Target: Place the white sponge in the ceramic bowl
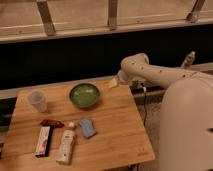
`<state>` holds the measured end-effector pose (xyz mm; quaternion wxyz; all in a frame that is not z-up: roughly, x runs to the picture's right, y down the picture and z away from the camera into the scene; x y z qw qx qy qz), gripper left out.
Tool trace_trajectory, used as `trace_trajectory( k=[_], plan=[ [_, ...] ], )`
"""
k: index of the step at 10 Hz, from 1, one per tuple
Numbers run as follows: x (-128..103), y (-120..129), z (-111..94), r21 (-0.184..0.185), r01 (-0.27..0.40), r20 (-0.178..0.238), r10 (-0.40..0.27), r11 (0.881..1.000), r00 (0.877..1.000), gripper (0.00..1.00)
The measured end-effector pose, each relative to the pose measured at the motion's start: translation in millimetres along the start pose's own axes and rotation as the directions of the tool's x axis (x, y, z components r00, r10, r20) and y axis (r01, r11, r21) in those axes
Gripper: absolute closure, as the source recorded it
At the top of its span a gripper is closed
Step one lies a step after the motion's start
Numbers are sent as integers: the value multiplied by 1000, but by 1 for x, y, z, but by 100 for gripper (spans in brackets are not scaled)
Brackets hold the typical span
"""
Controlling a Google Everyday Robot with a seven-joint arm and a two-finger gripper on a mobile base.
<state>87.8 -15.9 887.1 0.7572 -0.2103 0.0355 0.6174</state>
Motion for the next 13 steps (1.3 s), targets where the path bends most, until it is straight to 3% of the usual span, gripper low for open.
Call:
trace_trajectory(
  k=[2, 4, 6, 8, 13],
  plan=[
    [10, 9, 6, -13, 37, -24, -37, 999, 999, 20],
    [28, 35, 11, -30, 88, -54, -90, 996, 995, 20],
    [58, 69, 14, -52, 140, -90, -145, 989, 985, 20],
    [86, 111, 17, -102, 214, -126, -226, 971, 966, 20],
    [87, 115, 17, -107, 224, -127, -237, 969, 963, 20]
  ],
)
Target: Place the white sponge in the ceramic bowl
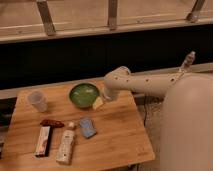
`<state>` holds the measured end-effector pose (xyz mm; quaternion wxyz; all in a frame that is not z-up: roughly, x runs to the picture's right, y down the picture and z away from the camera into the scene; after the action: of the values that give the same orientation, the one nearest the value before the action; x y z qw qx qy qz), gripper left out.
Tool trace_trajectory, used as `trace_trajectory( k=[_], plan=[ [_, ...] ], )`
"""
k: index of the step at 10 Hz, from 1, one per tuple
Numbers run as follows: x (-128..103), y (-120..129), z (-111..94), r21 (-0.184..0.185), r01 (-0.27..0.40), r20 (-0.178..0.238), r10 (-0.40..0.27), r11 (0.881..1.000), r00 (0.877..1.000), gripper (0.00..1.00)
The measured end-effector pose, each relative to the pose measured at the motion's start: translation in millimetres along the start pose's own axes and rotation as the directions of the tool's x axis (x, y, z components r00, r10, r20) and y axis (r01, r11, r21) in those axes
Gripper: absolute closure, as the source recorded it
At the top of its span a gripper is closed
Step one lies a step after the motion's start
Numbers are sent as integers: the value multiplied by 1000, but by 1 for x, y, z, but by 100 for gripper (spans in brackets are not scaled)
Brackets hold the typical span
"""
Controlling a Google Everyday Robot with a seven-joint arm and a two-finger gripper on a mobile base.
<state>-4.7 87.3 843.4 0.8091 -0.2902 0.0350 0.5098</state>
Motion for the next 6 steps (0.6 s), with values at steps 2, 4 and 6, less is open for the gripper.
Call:
trace_trajectory(
  k=[2, 4, 6],
  plan=[
    [2, 3, 5, -21, 21, -24, -22, 1000, 999, 20],
    [13, 28, 28, -64, 70, -62, -74, 996, 995, 20],
    [31, 57, 39, -97, 111, -89, -120, 989, 989, 20]
  ],
)
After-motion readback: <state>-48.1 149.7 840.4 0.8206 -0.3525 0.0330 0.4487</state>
